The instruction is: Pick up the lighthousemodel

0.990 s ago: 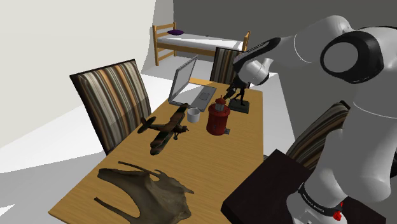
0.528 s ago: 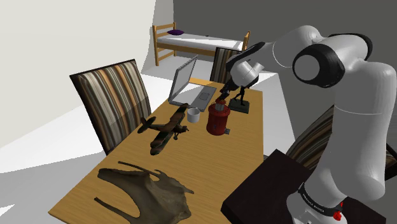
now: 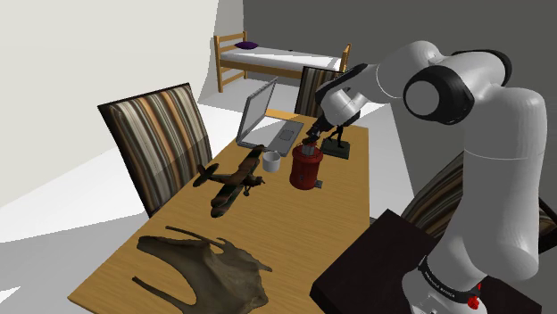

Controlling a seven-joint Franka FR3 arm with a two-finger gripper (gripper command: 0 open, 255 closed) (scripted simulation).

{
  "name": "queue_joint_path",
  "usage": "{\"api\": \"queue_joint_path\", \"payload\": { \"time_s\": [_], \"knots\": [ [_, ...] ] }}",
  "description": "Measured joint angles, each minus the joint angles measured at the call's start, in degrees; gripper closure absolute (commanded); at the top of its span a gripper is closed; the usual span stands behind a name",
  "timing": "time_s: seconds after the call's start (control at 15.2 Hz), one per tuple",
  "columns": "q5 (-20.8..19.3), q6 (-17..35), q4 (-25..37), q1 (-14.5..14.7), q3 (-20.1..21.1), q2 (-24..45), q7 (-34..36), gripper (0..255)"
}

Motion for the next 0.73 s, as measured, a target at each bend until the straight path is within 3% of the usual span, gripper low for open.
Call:
{"api": "queue_joint_path", "payload": {
  "time_s": [0.46,0.73],
  "knots": [
    [0.0,0.0,0.0,0.0,0.0,0.0,0.0,255],
    [-2.6,-0.7,-0.1,0.7,-1.0,-1.2,2.3,255]
  ]
}}
